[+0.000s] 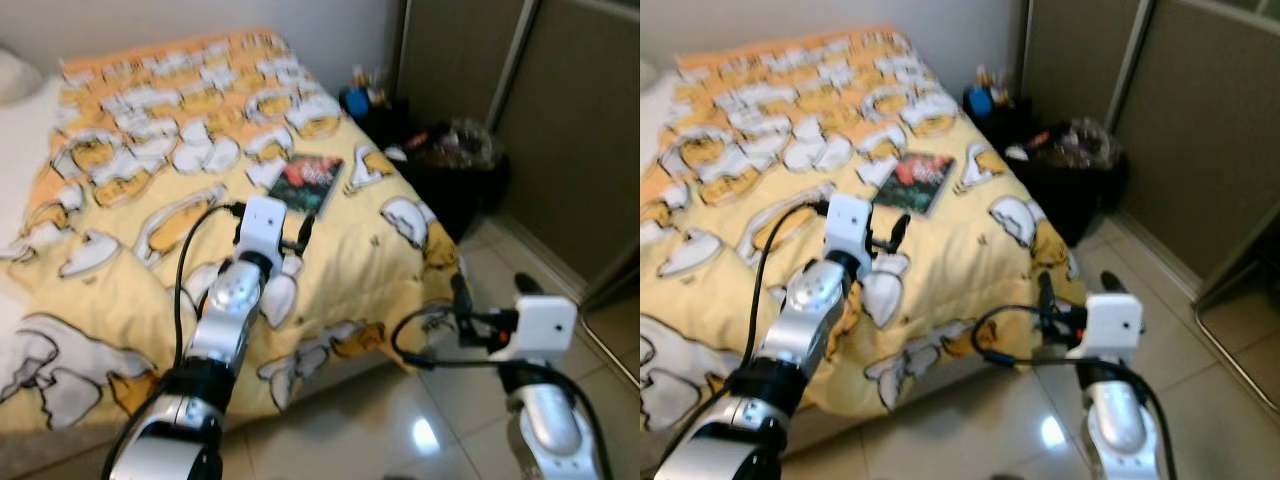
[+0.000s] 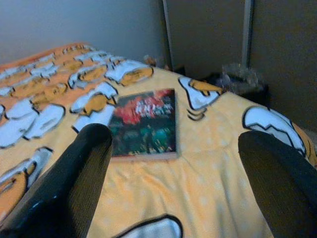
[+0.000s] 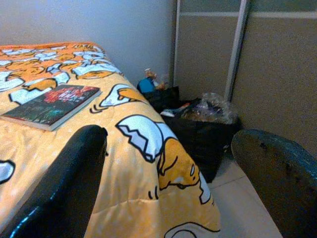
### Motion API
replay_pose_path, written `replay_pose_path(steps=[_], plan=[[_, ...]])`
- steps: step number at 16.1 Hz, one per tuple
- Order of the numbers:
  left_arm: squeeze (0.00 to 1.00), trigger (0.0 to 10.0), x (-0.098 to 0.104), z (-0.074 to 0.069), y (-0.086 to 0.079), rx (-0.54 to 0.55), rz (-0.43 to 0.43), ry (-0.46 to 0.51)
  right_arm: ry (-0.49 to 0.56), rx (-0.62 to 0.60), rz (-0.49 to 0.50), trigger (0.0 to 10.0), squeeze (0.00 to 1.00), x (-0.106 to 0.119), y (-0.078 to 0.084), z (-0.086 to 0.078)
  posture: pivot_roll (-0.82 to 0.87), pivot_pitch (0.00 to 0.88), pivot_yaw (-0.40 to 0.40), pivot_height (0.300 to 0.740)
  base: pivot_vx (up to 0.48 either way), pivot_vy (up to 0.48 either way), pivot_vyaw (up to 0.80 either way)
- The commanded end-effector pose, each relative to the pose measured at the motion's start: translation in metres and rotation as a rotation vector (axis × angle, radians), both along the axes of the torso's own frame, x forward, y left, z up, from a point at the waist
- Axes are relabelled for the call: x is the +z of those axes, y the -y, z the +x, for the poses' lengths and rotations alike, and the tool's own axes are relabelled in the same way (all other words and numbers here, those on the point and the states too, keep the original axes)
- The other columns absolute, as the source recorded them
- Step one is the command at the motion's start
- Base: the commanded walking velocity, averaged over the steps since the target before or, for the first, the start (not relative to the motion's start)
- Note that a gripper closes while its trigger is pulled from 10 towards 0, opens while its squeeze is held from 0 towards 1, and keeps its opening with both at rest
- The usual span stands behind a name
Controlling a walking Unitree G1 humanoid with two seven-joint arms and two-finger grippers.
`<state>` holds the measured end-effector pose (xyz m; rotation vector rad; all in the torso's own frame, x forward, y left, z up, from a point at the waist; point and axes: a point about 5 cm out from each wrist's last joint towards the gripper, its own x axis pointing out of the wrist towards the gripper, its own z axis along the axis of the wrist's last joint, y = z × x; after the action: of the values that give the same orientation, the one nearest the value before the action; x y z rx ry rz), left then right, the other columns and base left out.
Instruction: Clean up the room
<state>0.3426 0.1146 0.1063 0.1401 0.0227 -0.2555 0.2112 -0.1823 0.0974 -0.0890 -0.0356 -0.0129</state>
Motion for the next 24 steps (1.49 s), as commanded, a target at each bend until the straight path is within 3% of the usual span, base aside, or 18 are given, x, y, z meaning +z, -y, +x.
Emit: replay_pose_path(steps=[1,15,16,18,19,21,23,24], plan=[[0.00,10.0,0.000,0.001,-0.003,0.011,0.008,0.003,-0.003,0.001,-0.001,10.0,0.00,0.001,-0.001,0.001,-0.15,0.033,0.109,0.740,0.000,0.000,0.00],[0.00,10.0,0.000,0.001,-0.002,0.002,0.008,0.004,0.001,0.002,0.000,10.0,0.00,0.001,-0.001,0.001,-0.15,0.033,0.109,0.740,0.000,0.000,0.00],[0.00,10.0,-0.007,-0.010,-0.014,-0.074,-0.074,-0.051,-0.032,-0.060,0.030,10.0,0.00,-0.009,0.008,-0.010,-0.14,0.028,0.110,0.740,0.000,0.000,0.00],[0.00,10.0,-0.022,-0.034,-0.046,-0.087,-0.089,-0.123,-0.062,-0.082,0.028,10.0,0.00,-0.014,0.012,-0.026,-0.13,0.027,0.105,0.740,0.000,0.000,0.00],[0.00,10.0,-0.033,-0.049,-0.053,-0.125,-0.118,-0.188,-0.080,-0.083,0.027,10.0,0.00,-0.017,0.012,-0.034,-0.12,0.025,0.101,0.740,0.000,0.000,0.00],[0.00,10.0,-0.043,-0.065,-0.051,-0.180,-0.091,-0.206,-0.107,-0.081,0.014,10.0,0.00,-0.023,0.013,-0.040,-0.10,0.016,0.084,0.740,0.000,0.000,0.00],[0.00,10.0,-0.040,-0.068,-0.044,-0.207,-0.080,-0.170,-0.114,-0.063,0.009,10.0,0.00,-0.027,0.012,-0.036,-0.09,0.003,0.078,0.740,0.000,0.000,0.00],[0.00,10.0,-0.036,-0.083,-0.040,-0.286,-0.108,-0.185,-0.095,-0.048,0.000,10.0,0.00,-0.022,0.012,-0.032,-0.09,0.000,0.075,0.740,0.000,0.000,0.00]])
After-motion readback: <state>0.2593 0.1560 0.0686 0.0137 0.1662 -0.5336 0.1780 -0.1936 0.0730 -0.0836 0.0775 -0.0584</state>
